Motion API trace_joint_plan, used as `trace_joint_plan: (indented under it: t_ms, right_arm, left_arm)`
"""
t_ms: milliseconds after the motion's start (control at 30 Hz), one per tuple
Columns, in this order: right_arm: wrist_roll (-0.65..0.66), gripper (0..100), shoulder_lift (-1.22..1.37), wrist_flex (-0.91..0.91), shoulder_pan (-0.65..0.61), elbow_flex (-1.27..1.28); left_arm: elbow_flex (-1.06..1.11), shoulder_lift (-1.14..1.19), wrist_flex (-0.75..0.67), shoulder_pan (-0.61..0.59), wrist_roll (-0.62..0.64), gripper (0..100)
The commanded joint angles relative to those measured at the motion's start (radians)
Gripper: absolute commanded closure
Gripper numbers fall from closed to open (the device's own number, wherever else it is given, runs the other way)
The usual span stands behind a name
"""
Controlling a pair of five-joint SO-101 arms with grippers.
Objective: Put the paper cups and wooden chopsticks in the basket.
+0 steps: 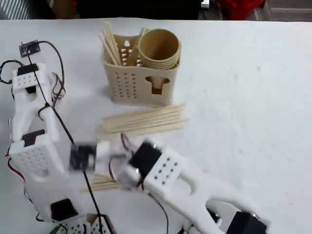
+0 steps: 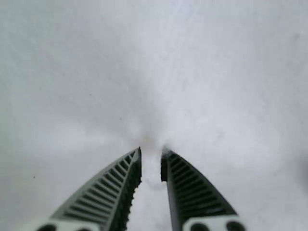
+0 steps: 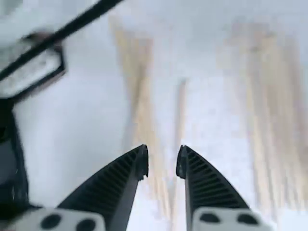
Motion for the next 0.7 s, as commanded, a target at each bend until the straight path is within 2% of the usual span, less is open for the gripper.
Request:
trace_joint_plan:
  t_ms: [0, 167, 433, 667]
  right_arm:
    - [0.080, 89.7, -0.047, -0.002, -0.064, 0.123]
    - [0.109, 89.8, -0.045, -0.087, -0.117, 0.264]
    - [0.103, 89.8, -0.042, -0.229, -0.110, 0.410]
    - [0.155, 89.7, -0.033, -0.288, 0.048, 0.425]
  left_arm:
    - [-0.012, -0.012, -0.018, 0.004, 0.009, 91]
    - [-0.012, -0.012, -0.018, 0.004, 0.009, 91]
    - [-0.012, -0.012, -0.020, 0.004, 0.009, 91]
    - [-0.012, -0.013, -0.014, 0.002, 0.009, 91]
